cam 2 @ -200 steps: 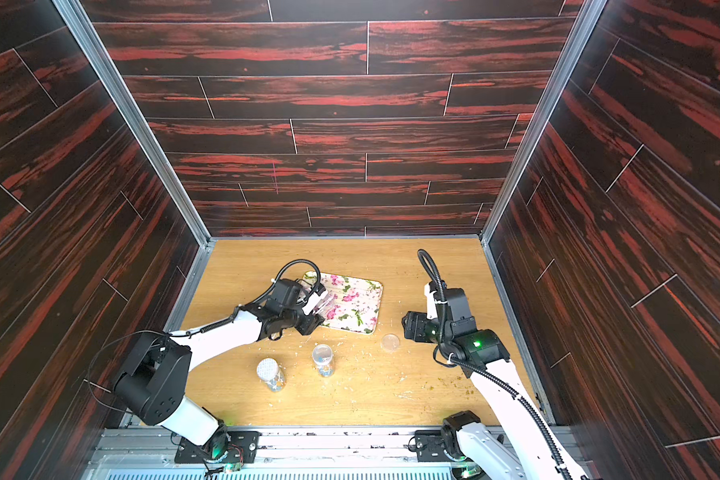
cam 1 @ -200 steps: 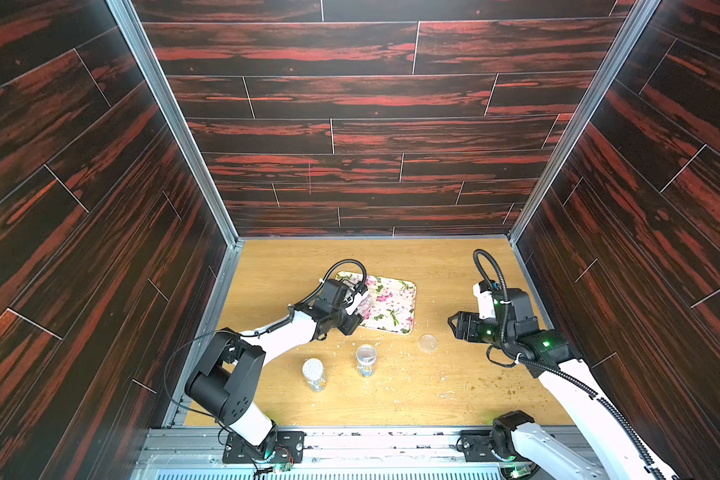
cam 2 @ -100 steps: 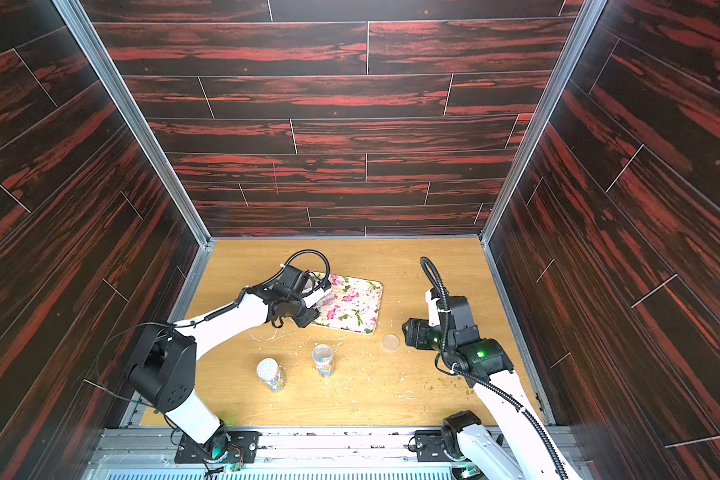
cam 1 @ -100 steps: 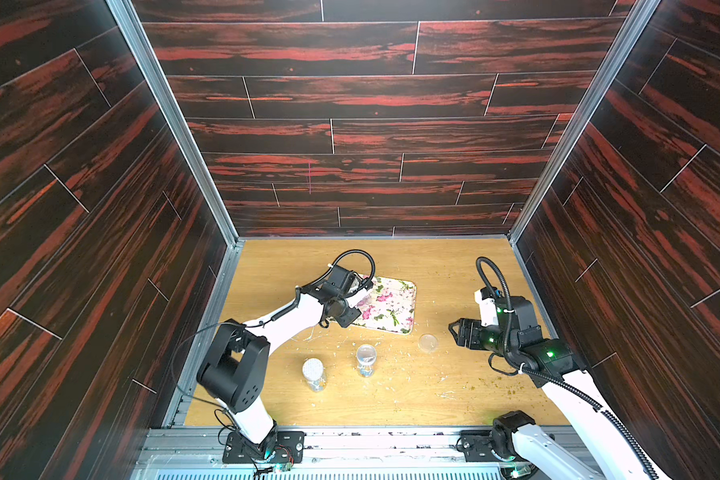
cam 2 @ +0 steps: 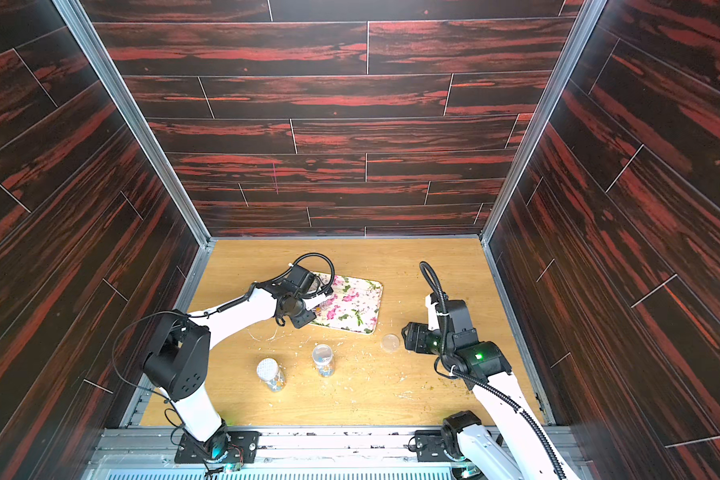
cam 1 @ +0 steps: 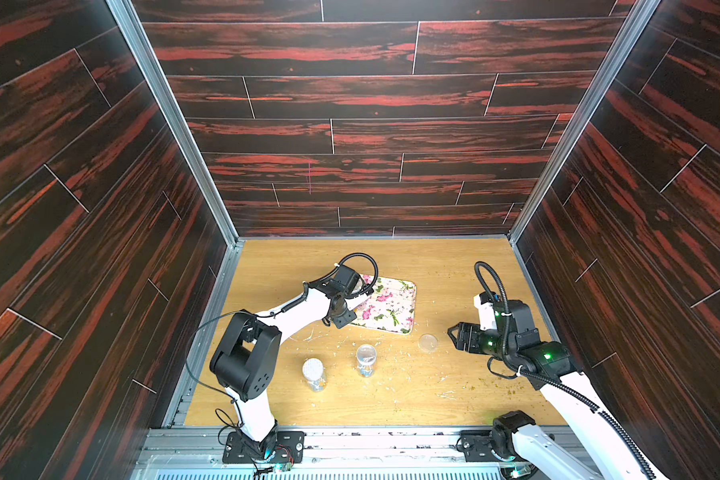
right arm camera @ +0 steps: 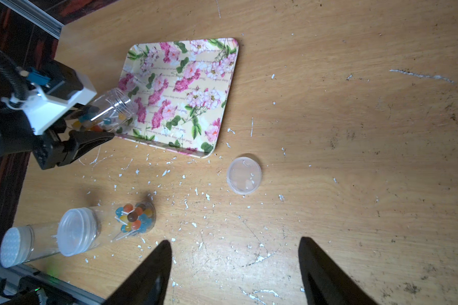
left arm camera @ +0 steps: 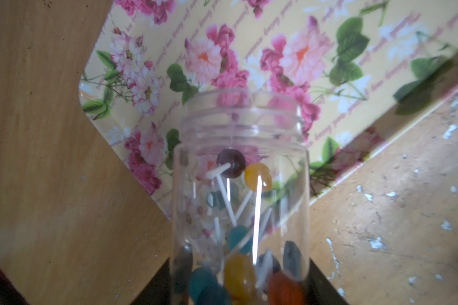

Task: Pour the candies out of the jar
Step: 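Pour the candies out of the jar onto the tray.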

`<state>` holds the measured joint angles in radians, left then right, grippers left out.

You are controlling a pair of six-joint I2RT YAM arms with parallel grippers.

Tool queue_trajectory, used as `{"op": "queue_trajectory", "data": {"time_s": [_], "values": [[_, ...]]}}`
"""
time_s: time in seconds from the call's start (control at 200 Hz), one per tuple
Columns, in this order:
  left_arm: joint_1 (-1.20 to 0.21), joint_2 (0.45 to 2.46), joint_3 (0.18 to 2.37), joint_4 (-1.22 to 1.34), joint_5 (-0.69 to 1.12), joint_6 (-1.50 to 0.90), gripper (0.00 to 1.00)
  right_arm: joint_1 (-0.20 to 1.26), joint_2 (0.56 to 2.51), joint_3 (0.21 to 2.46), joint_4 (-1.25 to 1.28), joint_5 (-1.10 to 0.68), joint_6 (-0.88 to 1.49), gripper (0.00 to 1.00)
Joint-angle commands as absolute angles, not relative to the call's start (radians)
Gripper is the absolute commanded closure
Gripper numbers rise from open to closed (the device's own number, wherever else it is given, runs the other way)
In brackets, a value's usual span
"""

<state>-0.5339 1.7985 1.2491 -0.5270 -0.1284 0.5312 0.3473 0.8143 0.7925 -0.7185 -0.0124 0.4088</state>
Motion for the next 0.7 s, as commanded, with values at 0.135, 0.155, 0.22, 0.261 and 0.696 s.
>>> {"op": "queue_trajectory", "data": {"time_s": [0.135,0.155,0.22,0.261,0.696], "values": [[-0.559,1.849,1.330,-0.639,-0.233,0.616,0.56,0.344,0.798,0.782,-0.724,-0.023,0.428,0.22],[-0.562,1.853,1.334,-0.643,-0.242,0.622,0.56,0.344,0.798,0.781,-0.724,-0.023,0.428,0.22],[-0.572,1.865,1.353,-0.660,-0.280,0.638,0.56,0.344,0.799,0.780,-0.724,-0.026,0.427,0.22],[-0.578,1.875,1.365,-0.673,-0.301,0.650,0.56,0.344,0.801,0.779,-0.723,-0.027,0.427,0.22],[-0.620,1.917,1.434,-0.726,-0.475,0.745,0.56,0.344,0.799,0.778,-0.721,-0.039,0.426,0.22]]}}
